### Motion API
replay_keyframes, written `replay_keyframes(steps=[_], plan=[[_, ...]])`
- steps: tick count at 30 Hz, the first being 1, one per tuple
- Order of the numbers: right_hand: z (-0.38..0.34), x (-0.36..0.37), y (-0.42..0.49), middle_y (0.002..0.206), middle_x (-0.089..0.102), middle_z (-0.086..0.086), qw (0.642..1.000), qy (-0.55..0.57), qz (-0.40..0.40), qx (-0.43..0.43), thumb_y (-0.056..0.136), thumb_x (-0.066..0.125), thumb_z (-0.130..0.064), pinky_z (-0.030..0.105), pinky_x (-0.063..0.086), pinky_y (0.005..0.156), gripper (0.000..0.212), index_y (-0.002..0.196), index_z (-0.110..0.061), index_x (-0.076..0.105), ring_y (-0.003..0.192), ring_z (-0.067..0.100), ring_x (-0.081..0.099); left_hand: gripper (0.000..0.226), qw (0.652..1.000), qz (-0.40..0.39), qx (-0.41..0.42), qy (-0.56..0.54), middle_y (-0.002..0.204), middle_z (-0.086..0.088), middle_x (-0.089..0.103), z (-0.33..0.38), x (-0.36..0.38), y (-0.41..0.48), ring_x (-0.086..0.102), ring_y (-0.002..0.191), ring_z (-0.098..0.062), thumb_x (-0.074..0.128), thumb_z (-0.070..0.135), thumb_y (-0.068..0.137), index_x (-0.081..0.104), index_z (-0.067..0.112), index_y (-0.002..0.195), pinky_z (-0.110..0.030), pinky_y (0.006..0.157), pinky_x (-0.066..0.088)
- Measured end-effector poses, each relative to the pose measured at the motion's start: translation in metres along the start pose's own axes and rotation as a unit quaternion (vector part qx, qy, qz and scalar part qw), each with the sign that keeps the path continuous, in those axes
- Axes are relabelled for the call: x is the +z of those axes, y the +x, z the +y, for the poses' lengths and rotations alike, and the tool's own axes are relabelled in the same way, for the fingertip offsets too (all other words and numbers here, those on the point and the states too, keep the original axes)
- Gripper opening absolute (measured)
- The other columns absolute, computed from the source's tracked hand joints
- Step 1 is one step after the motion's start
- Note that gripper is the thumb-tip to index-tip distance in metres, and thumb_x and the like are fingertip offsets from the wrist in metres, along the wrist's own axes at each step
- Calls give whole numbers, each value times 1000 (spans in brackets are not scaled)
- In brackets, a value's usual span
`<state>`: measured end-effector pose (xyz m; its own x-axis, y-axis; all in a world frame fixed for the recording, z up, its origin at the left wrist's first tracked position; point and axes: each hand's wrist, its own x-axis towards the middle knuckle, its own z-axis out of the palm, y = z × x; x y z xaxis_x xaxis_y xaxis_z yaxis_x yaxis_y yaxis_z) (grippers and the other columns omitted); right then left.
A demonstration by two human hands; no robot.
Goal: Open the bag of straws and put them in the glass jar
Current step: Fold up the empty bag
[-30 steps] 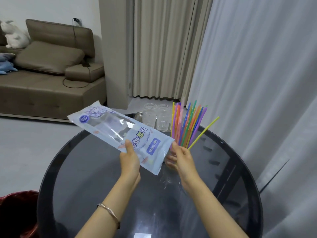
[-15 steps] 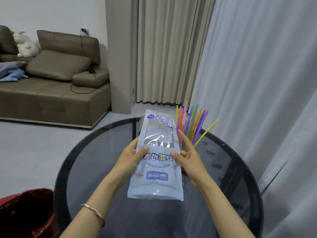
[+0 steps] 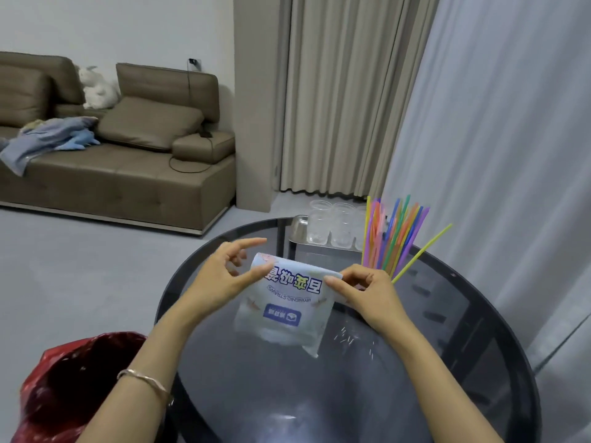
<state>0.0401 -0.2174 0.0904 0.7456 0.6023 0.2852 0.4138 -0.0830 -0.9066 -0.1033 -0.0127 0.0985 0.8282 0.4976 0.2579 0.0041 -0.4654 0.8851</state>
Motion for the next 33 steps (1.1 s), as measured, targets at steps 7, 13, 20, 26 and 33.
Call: replay_keyframes(steps=[7,13,20,26,33], plan=[[-23,73,24,54,60,-6,991,126,-41,28,83,69,-17,16,43,50,17,69,-8,66,47,3,47,32,987,-103,-117,-40,95,6,76,-15,-54,-27,72,87,-10,78,28,72,70,20,102,-21,74,55],[-17,171,35,94,66,1,975,169,-117,81,91,58,-27,22,56,68,15,101,-18,64,76,13,62,27,942,270,-140,-144,84,-1,74,-71,-135,-47,70,75,-15,78,21,73,69,10,96,-28,69,56],[32,286,3,115,59,-8,965,-29,-259,24,91,58,-34,20,38,94,24,111,-23,60,105,4,53,30,870,442,-159,-149,120,-15,63,-193,-183,-98,63,102,-28,51,14,94,54,4,122,-28,80,50],[51,311,-1,119,59,-14,974,-89,-209,-19,86,56,-47,32,42,101,32,113,-30,60,115,8,51,34,881,374,-274,-91,109,-8,68,-251,-161,-97,64,91,-24,57,7,78,59,16,111,-31,75,56],[50,310,-3,98,64,-11,978,-51,-198,-36,88,58,-40,18,44,84,15,92,-26,64,95,4,58,52,889,224,-387,97,107,-13,65,-287,-137,-108,63,98,-29,69,4,71,52,6,120,-33,80,50]])
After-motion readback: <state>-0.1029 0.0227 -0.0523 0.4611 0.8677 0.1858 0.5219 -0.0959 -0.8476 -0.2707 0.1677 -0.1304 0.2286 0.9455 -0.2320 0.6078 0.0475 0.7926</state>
